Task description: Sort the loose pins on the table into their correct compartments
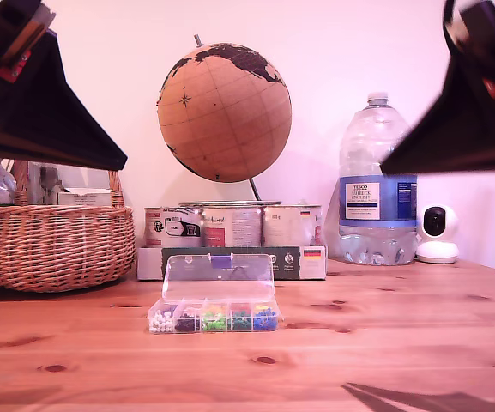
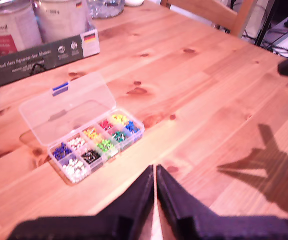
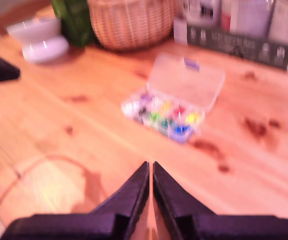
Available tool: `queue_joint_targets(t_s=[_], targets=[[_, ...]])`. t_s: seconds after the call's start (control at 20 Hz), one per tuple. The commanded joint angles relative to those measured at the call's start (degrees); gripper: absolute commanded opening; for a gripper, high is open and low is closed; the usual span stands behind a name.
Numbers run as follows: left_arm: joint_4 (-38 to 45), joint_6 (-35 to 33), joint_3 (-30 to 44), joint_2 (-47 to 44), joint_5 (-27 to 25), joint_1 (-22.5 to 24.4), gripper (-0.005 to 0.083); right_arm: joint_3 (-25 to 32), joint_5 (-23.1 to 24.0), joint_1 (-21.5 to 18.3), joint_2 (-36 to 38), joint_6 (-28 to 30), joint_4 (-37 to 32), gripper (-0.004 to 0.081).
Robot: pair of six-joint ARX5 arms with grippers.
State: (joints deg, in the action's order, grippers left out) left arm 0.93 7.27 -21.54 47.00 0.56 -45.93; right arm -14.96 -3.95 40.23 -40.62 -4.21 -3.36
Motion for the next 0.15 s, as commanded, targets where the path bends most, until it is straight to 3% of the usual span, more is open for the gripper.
queue_joint_targets(t_s=[0.0, 0.1], targets=[[-0.1, -0.2, 0.1, 0.2, 0.2, 0.0, -0.0021, 0.9, 0.0, 0.1, 0.0, 0.1, 1.2, -0.0012], [-0.1, -0.2, 0.1, 0.2, 0.2, 0.0, -0.0021, 0.9, 0.0, 0.1, 0.0, 0.1, 2.8, -0.0012]])
